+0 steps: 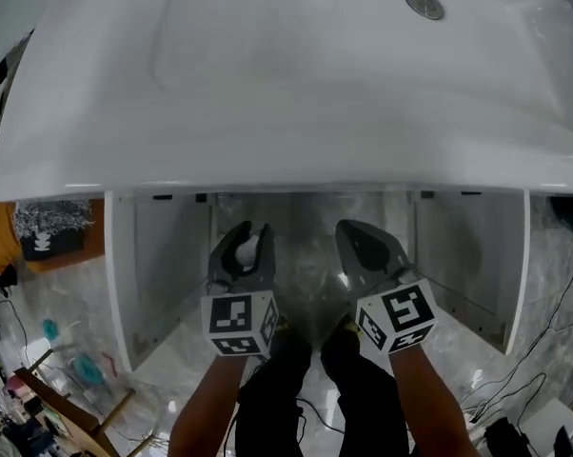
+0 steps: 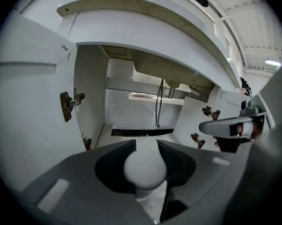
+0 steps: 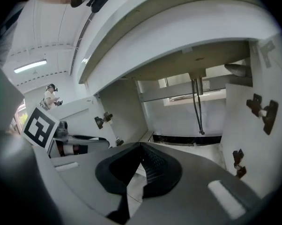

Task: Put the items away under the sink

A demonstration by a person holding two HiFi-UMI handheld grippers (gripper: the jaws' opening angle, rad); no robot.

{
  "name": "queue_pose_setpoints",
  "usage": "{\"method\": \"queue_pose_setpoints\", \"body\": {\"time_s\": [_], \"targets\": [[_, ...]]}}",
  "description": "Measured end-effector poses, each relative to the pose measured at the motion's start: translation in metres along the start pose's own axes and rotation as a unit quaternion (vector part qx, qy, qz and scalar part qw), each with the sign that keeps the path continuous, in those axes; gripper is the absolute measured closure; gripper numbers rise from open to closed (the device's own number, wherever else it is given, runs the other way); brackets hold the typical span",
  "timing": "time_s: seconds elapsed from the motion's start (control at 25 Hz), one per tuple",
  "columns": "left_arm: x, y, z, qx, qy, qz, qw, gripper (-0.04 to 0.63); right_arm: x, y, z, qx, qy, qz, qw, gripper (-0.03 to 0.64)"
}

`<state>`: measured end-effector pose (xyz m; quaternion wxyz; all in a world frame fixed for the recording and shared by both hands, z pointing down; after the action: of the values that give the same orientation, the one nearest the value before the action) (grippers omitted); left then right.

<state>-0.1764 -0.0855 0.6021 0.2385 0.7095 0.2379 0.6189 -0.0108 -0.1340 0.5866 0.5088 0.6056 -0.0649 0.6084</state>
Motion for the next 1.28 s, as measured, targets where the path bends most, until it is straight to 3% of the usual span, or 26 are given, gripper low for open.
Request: {"method": "queue_pose_setpoints", "body": {"time_s": [0.24, 0.52, 0.68, 0.76, 0.88, 1.0, 1.12, 1.28], "targets": [[0.018, 0.054, -0.018, -0.017, 0.001, 0.042, 0.999, 0.479, 0.024, 0.056, 0.025, 0.021, -0.011, 0.046, 0.999, 0.618], [0.031, 0.119, -0.043, -0.054, -0.035, 0.093, 0.9936, 0.479, 0.045, 0.117, 0.039, 0.026, -0.043, 0.095, 0.994, 0.618], [0.021, 0.162, -0.06, -0.05, -0.055, 0.094, 0.9928, 0.479, 0.047, 0.145, 0.055, 0.027, -0.024, 0.143, 0.989, 0.618], [0.012, 0.176, -0.066, -0.046, -0.066, 0.118, 0.9897, 0.479, 0.038, 0.155, 0.061, 0.023, -0.001, 0.177, 0.984, 0.618], [0.005, 0.184, -0.068, -0.056, -0.053, 0.155, 0.9849, 0.479, 0.039, 0.166, 0.058, 0.023, -0.016, 0.192, 0.981, 0.618], [0.002, 0.189, -0.066, -0.073, -0.043, 0.162, 0.9832, 0.477, 0.043, 0.171, 0.058, 0.027, -0.036, 0.182, 0.982, 0.618], [-0.001, 0.195, -0.062, -0.073, -0.039, 0.171, 0.9819, 0.477, 0.044, 0.165, 0.068, 0.033, -0.016, 0.189, 0.981, 0.618], [-0.003, 0.2, -0.053, -0.084, -0.003, 0.177, 0.9806, 0.476, 0.047, 0.165, 0.077, 0.039, -0.01, 0.191, 0.981, 0.618]]}}
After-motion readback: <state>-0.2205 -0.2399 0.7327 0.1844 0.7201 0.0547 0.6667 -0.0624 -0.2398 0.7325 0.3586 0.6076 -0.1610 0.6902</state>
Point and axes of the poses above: the fingertips, and each gripper's own axes: y forward along the fingers, z to its right, x out of its underside, the point moved 5 cm from there along -y, backward along the fingers, and after that the axes turned 7 degrees about -z, right-handed, at the moved point
